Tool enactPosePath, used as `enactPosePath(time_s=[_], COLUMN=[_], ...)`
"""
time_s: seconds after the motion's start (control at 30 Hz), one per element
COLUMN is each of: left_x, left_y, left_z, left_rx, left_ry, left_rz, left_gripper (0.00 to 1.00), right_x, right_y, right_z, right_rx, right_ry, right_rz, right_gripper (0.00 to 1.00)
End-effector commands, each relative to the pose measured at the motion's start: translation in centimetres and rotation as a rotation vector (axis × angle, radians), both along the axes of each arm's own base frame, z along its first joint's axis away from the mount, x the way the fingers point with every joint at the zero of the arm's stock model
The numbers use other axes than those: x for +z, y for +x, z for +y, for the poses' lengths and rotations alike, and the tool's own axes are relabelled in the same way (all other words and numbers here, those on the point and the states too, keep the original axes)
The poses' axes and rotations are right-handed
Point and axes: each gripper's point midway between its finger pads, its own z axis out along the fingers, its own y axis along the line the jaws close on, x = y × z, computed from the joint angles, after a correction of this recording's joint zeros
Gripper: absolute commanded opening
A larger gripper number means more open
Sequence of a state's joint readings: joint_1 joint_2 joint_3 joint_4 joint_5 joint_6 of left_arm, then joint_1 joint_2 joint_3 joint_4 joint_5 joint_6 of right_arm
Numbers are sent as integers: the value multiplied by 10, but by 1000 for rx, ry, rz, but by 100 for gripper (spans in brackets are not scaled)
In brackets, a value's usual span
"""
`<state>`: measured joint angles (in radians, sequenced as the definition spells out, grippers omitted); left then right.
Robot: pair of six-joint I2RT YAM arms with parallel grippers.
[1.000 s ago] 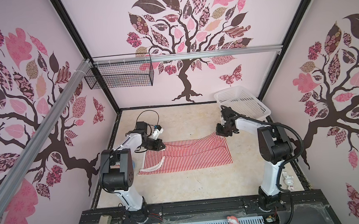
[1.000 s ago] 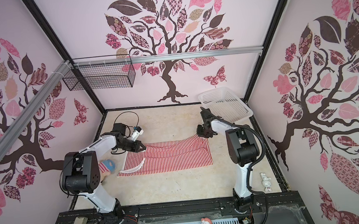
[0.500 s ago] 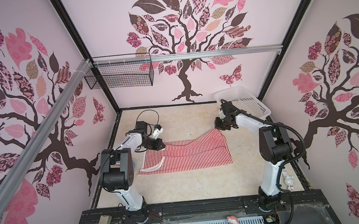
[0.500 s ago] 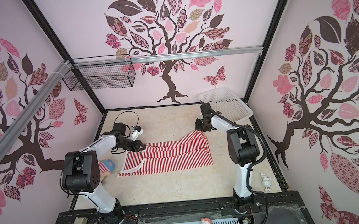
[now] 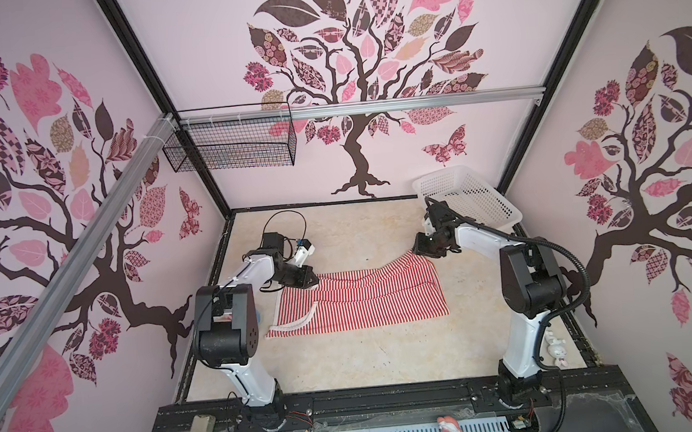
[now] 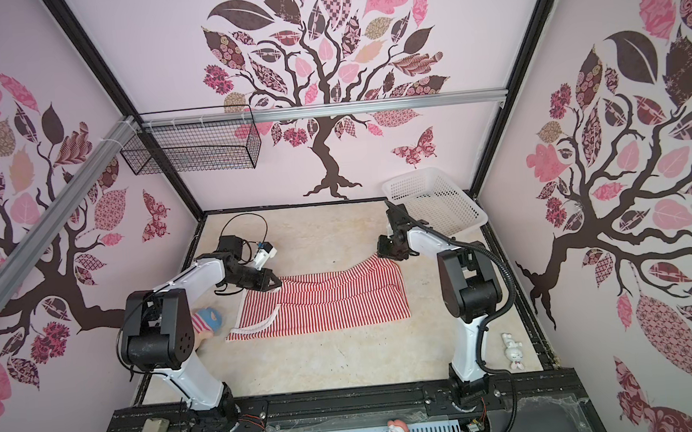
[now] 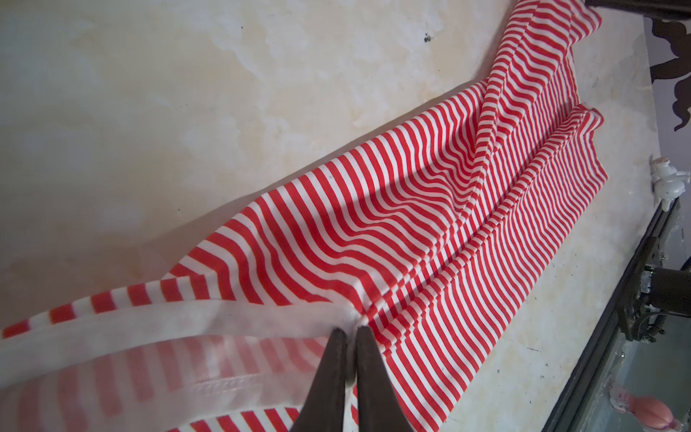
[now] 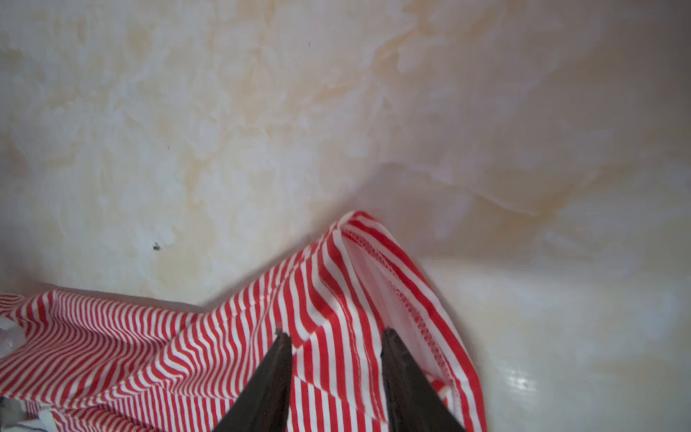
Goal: Fold and stack tank tops
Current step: Smooth out the tank top at the center of the table.
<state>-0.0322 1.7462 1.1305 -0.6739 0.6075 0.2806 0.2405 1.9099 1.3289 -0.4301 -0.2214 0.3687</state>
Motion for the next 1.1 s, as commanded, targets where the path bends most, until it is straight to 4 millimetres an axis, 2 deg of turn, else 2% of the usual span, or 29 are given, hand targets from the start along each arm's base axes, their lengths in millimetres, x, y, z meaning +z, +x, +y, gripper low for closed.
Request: enactPosePath(time_s=[0.0, 0.1, 0.23, 0.37, 0.5, 0.6, 0.87, 1.0, 1.07], left_x=[6, 6, 7, 7, 6, 6, 6, 6, 5], left_y=[4, 5, 6, 6, 7, 7, 8, 8, 8], left_z=[0, 1, 0, 0, 0, 0, 0, 1, 1], left_rx=[2, 2, 4, 6, 5, 6, 8, 6, 6], left_ry=[-8, -9, -12, -12, -12, -11, -15, -10, -10], left_rz=[-16, -18, -16, -17, -15, -14, -12, -16, -14], left_gripper=[11, 11, 11, 11, 11, 11, 11, 11, 11], right_x=[40, 36, 24, 15, -6, -21, -35, -35, -26], right_y=[-10, -20, -25, -24, -18, -11, 24, 41, 45], right_z=[4, 7, 8, 14, 11, 8, -3, -11, -10], right_rx=[-1, 12, 15, 22, 20, 9, -25, -41, -42], right_ry=[70, 92, 101, 127, 83, 50, -54, -121, -117], right_rz=[-82, -62, -26, -6, 53, 78, 65, 56, 36], right_gripper=[41, 36, 31, 28, 26, 24, 22, 23, 27])
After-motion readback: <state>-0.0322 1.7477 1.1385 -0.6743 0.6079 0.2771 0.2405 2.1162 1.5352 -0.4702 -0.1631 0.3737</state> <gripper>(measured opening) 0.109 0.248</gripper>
